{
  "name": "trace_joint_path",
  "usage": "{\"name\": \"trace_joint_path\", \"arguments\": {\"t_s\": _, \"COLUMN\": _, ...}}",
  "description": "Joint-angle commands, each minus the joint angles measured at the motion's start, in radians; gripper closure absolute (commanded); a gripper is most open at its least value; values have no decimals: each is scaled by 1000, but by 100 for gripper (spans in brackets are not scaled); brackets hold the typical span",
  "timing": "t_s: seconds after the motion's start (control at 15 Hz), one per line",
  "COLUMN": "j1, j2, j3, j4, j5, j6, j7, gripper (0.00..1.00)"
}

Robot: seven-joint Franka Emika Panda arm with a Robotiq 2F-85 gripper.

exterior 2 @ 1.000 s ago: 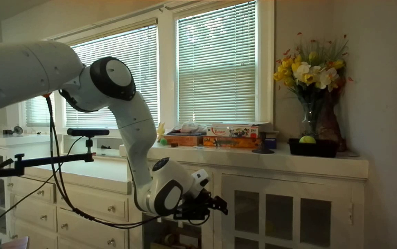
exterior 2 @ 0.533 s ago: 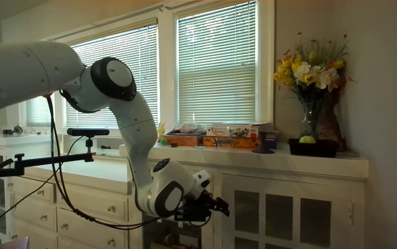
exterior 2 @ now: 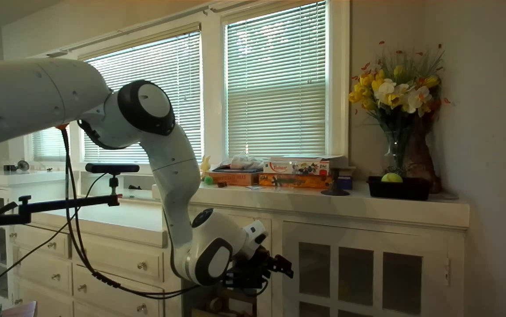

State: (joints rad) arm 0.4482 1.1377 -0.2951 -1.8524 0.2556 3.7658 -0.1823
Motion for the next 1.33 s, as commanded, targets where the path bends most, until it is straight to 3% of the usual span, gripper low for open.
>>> {"name": "trace_joint_path", "arguments": {"t_s": 0.0, "j1": -5, "j2": 59, "j3": 11, "j4": 81, "j5": 43, "j6": 29, "j7": -40, "gripper": 0}}
{"name": "trace_joint_path", "arguments": {"t_s": 0.6, "j1": -20, "j2": 116, "j3": 3, "j4": 239, "j5": 27, "j6": -6, "j7": -73, "gripper": 0}}
{"name": "trace_joint_path", "arguments": {"t_s": 1.27, "j1": 38, "j2": 193, "j3": -83, "j4": 361, "j5": 162, "j6": -41, "j7": -84, "gripper": 0}}
